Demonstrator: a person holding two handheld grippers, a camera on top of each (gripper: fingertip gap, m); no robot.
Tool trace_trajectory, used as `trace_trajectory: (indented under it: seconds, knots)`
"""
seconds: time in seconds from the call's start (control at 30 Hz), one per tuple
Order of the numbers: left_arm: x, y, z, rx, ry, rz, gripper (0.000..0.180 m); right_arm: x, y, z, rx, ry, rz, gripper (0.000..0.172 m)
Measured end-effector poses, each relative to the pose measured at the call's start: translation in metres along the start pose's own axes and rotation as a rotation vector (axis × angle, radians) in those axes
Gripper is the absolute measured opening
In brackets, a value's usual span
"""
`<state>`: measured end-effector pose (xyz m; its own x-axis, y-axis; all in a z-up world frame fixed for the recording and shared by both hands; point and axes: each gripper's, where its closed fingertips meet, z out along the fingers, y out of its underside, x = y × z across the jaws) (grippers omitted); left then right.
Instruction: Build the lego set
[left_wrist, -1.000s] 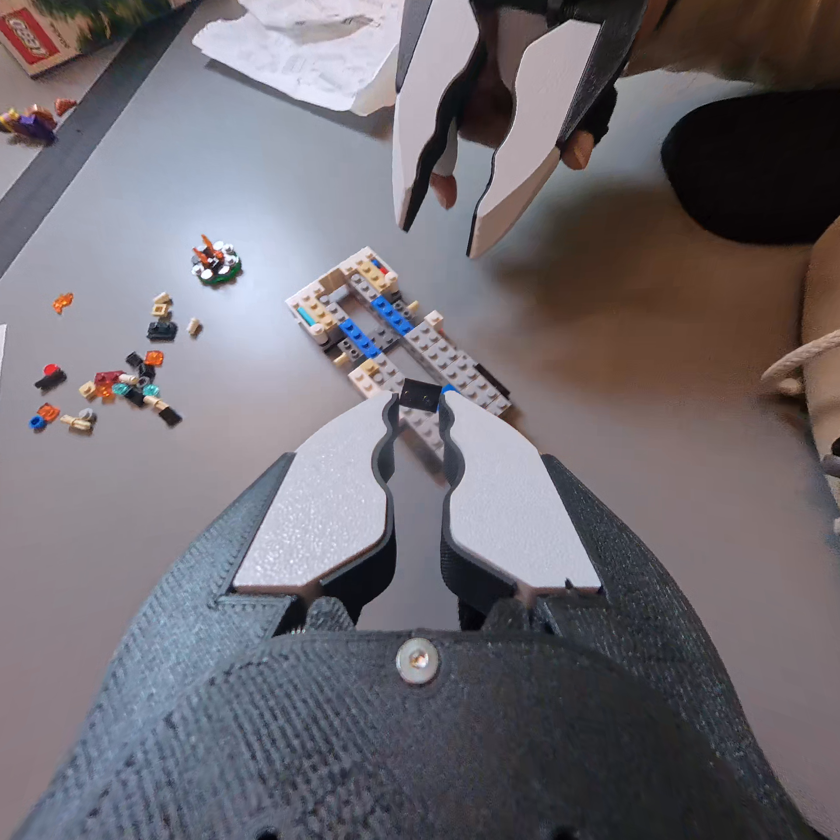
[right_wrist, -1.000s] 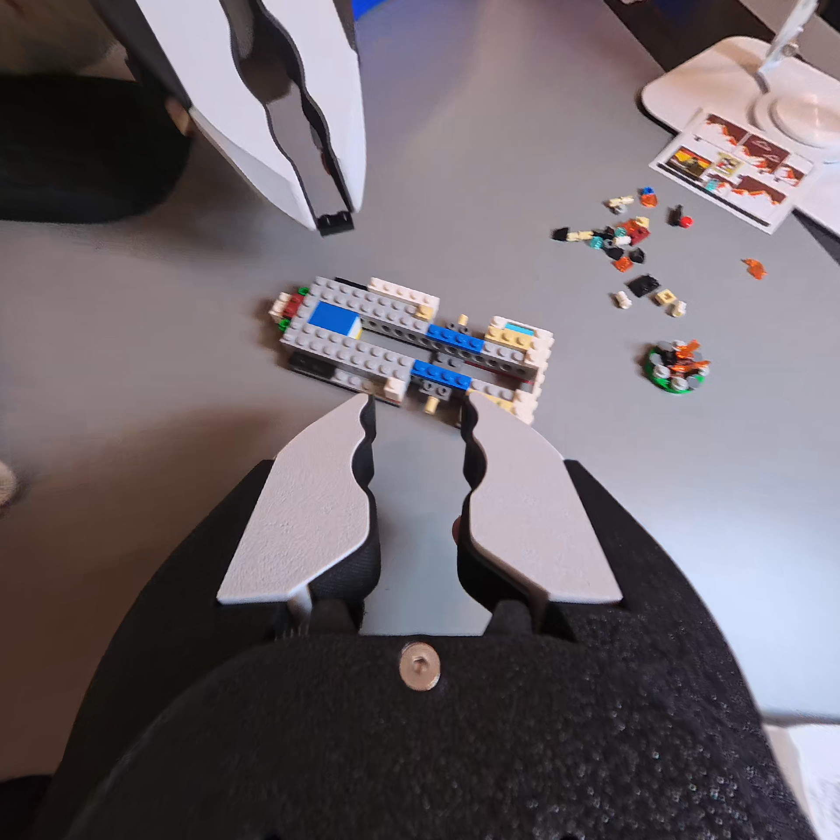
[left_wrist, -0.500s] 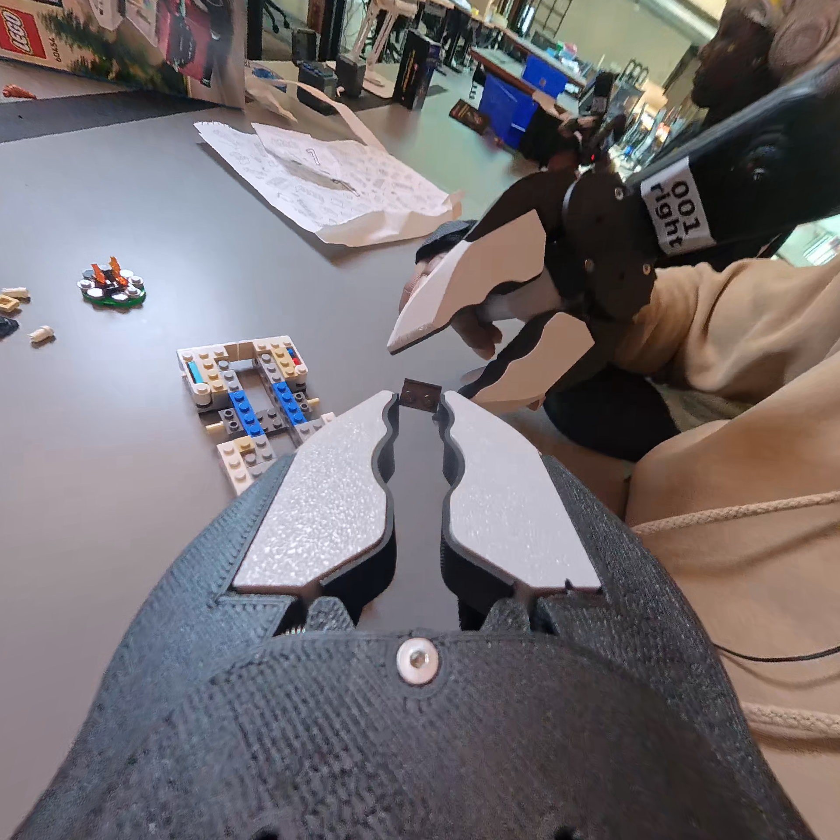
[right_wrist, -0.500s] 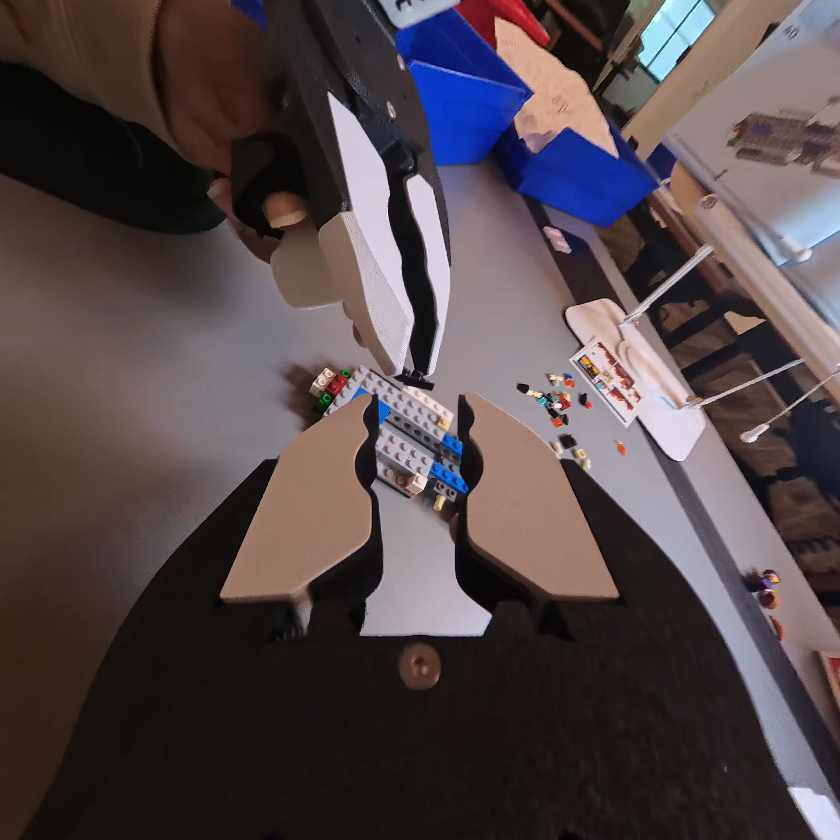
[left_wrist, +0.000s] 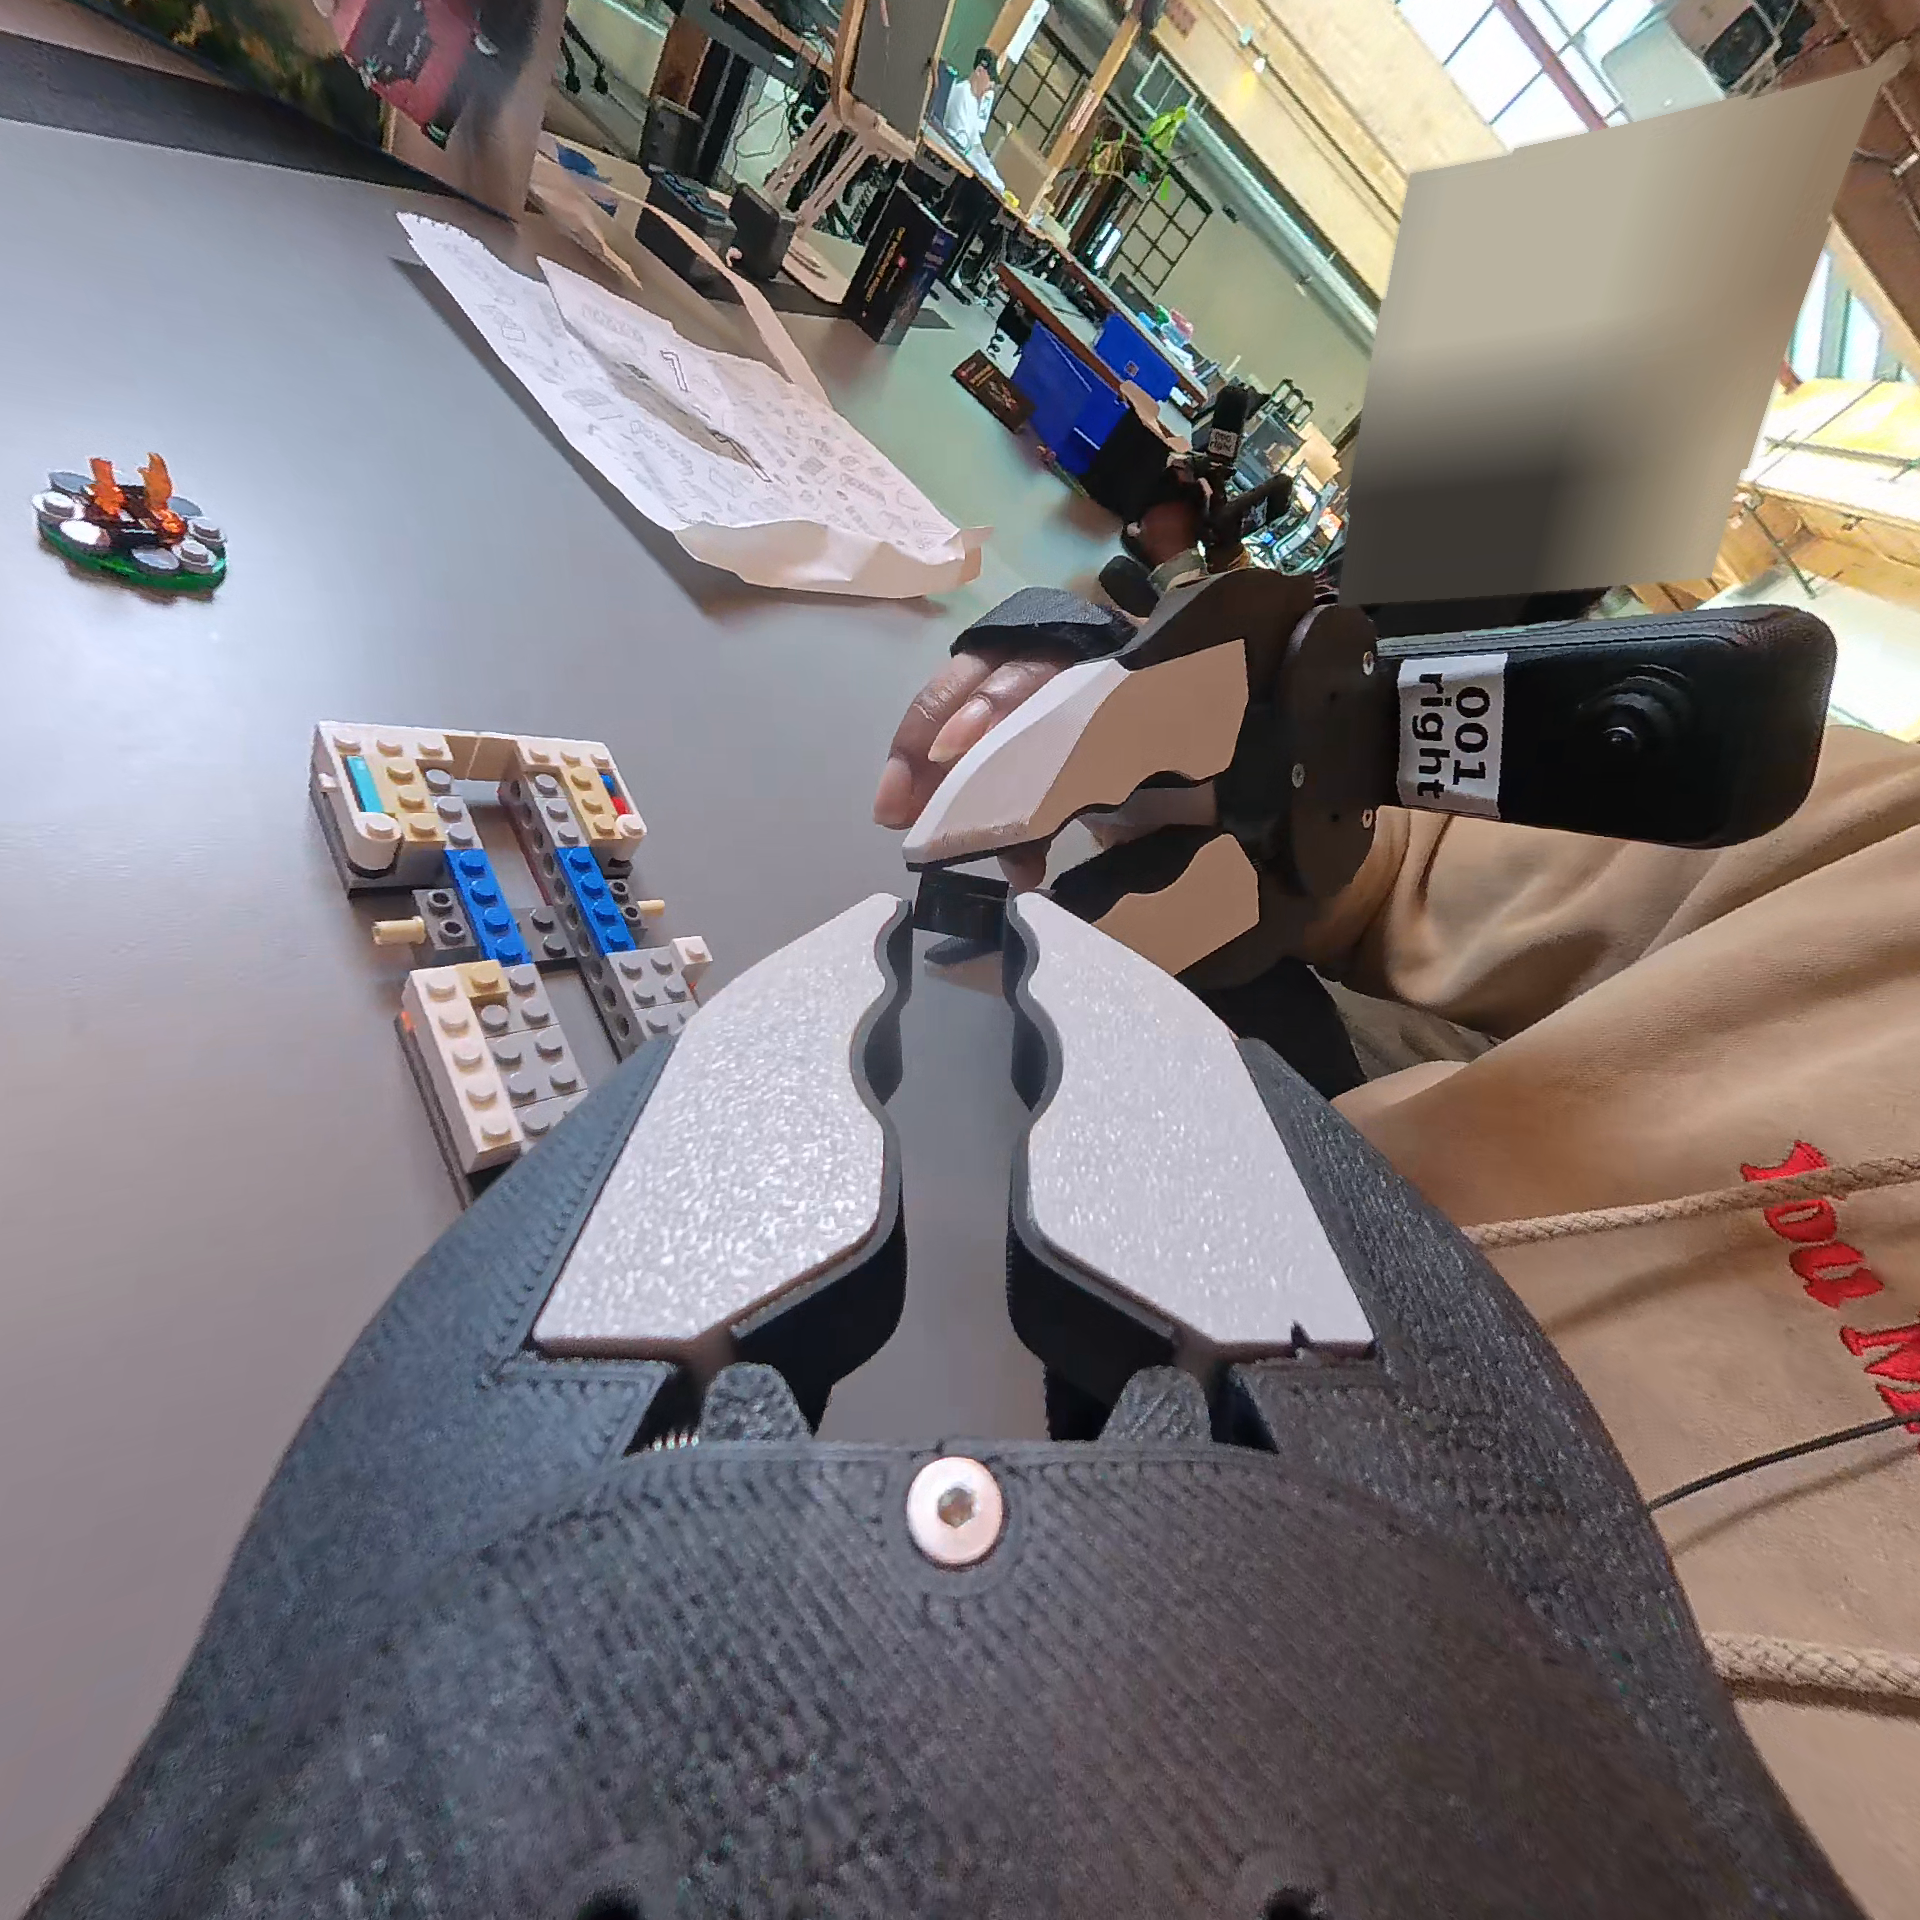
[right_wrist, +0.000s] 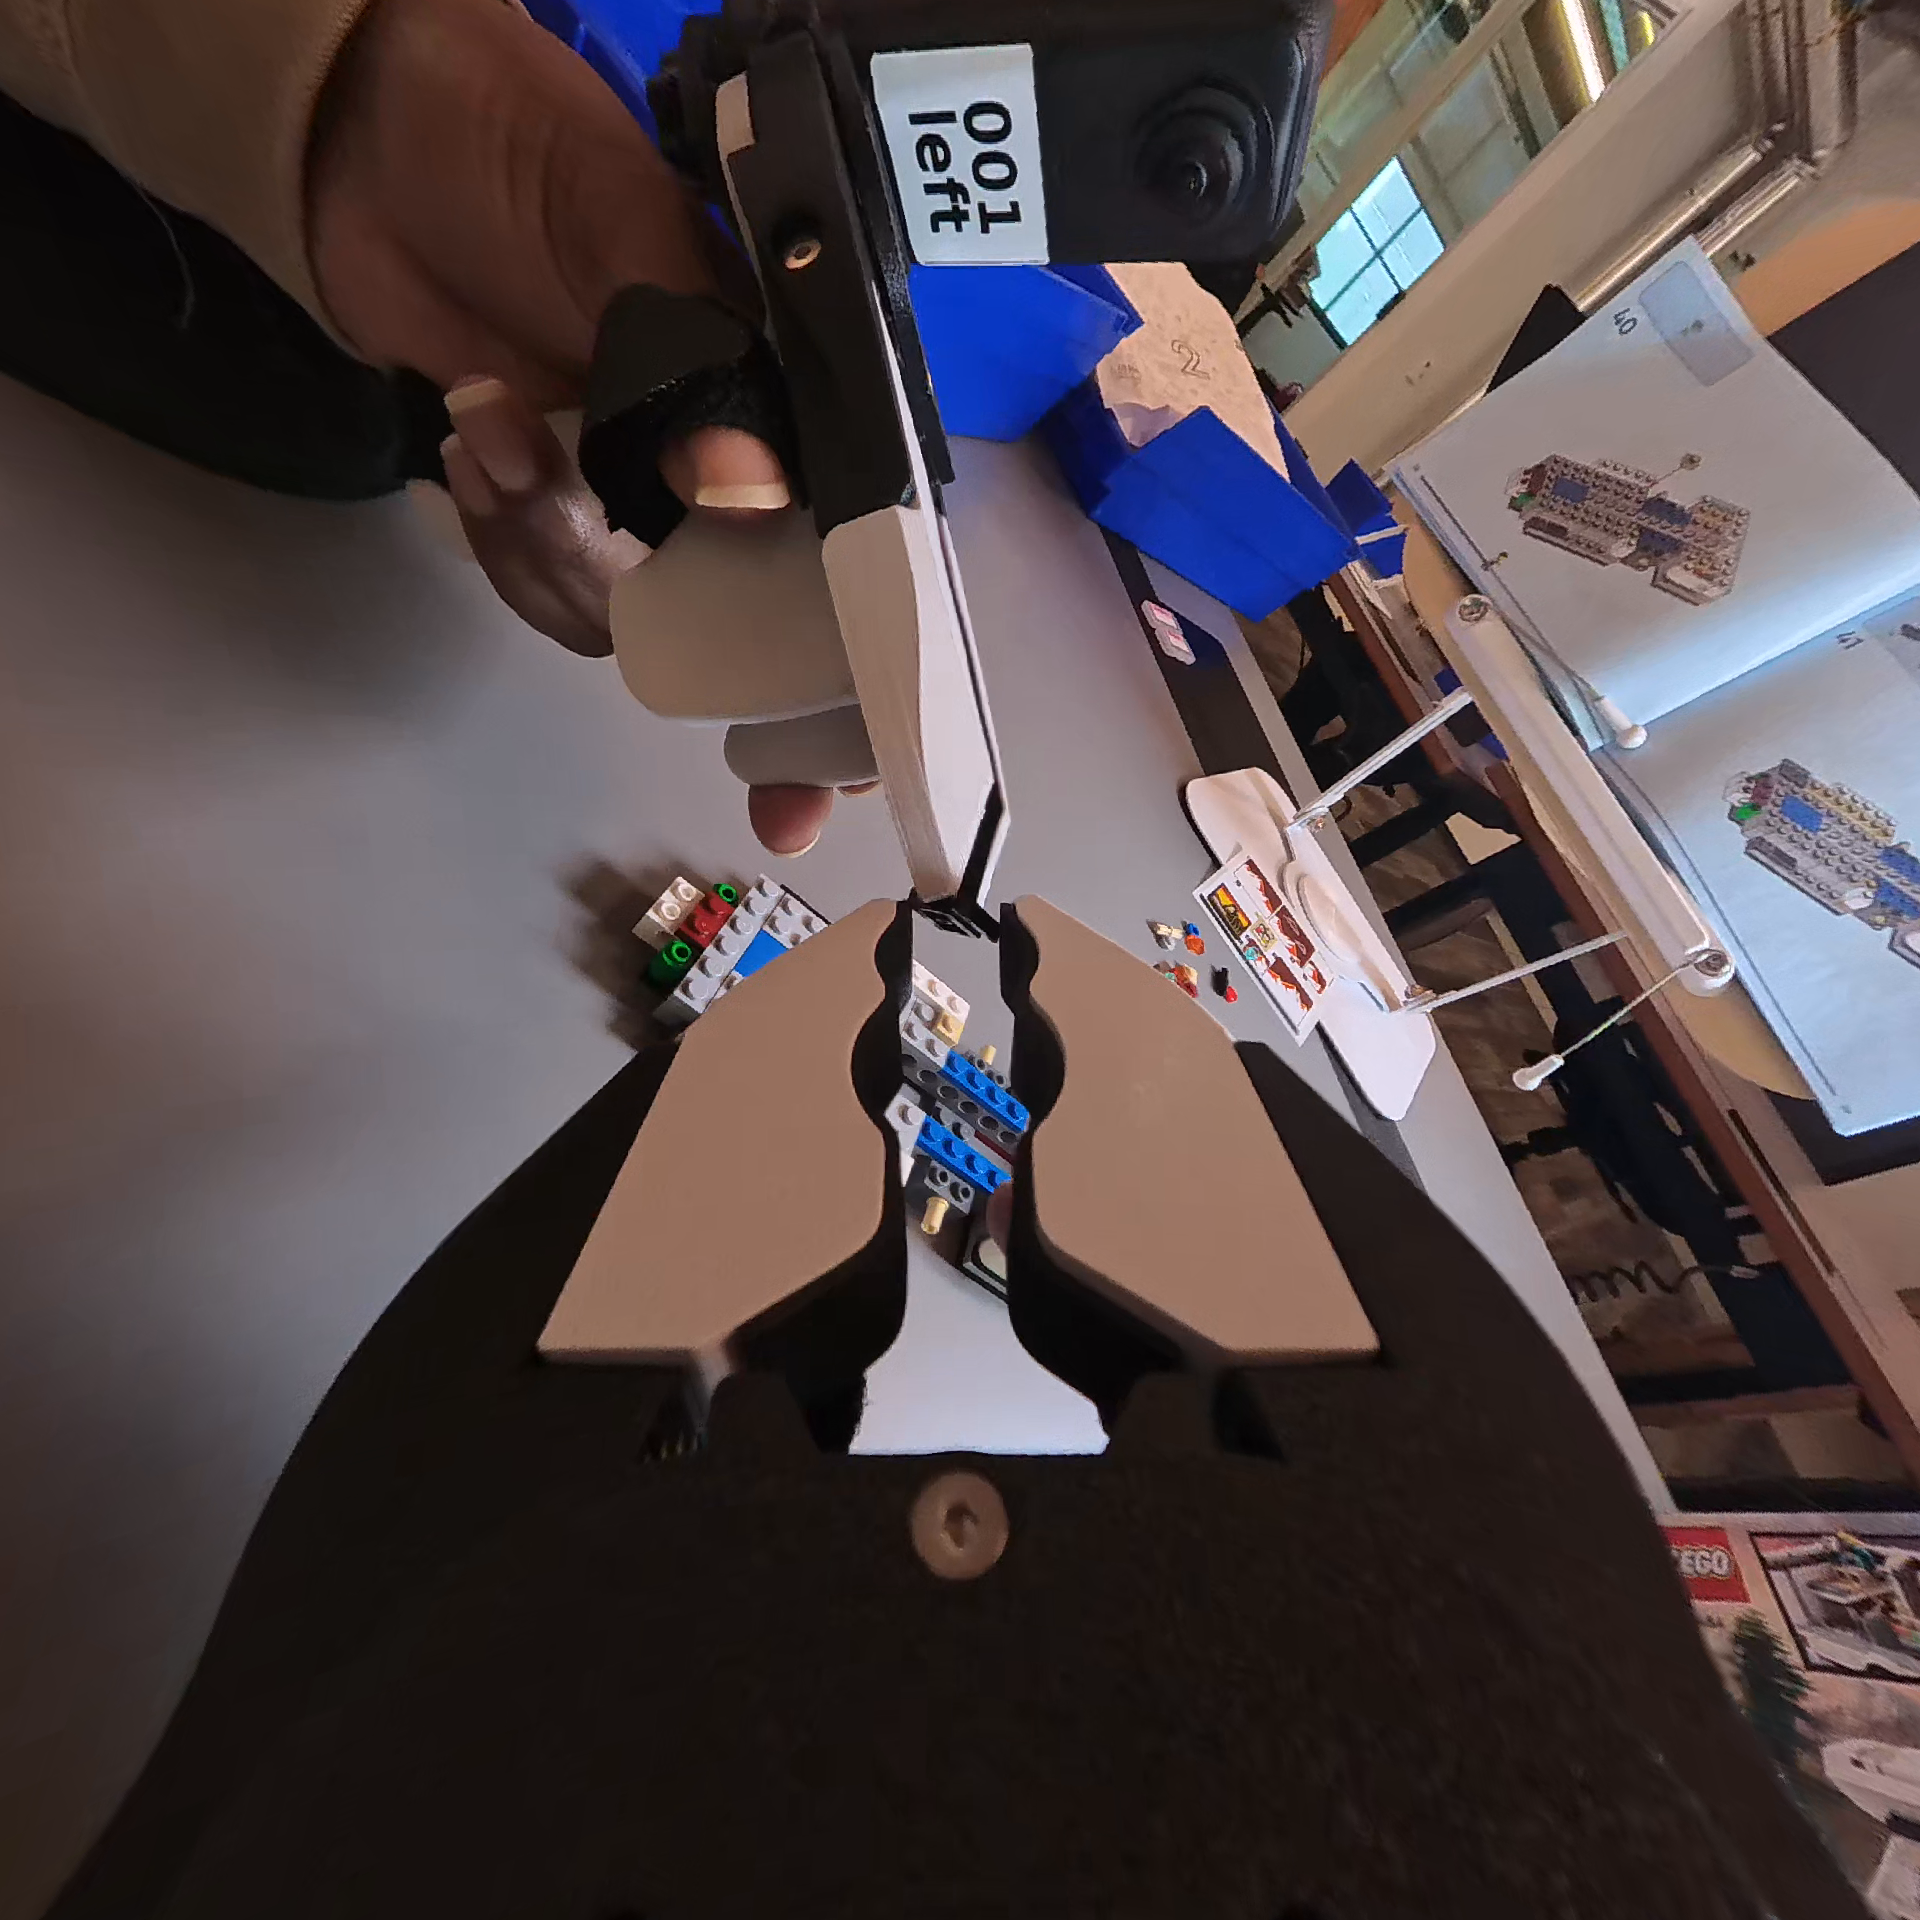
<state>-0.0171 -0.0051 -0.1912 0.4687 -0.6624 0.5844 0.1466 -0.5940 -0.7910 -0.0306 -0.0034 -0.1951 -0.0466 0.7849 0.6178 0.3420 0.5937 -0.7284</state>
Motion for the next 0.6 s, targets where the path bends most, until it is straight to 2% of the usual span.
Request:
trace_trajectory:
  seconds: [0.1,0.17,0.27,0.33,0.4,0.53,0.6]
  knots:
    - [-0.005,0.002,-0.002,-0.024,-0.014,0.034,0.016,-0.001,0.003,0.005,-0.005,-0.027,0.028,0.017]
    - [-0.025,0.003,-0.011,-0.098,-0.116,0.151,0.016,-0.003,0.014,0.007,-0.057,-0.078,0.061,0.024]
    - [-0.071,0.021,-0.037,-0.365,-0.302,0.358,0.016,0.007,0.033,0.004,-0.119,-0.112,0.155,0.032]
    - [-0.094,0.038,-0.053,-0.537,-0.364,0.475,0.016,0.014,0.039,-0.001,-0.12,-0.111,0.226,0.032]
    - [-0.106,0.048,-0.06,-0.62,-0.398,0.526,0.016,0.019,0.045,-0.005,-0.126,-0.105,0.278,0.032]
    - [-0.105,0.056,-0.055,-0.646,-0.357,0.545,0.017,0.024,0.058,-0.014,-0.139,-0.077,0.354,0.032]
    - [-0.105,0.055,-0.052,-0.638,-0.355,0.562,0.024,0.024,0.065,-0.017,-0.153,-0.074,0.387,0.032]
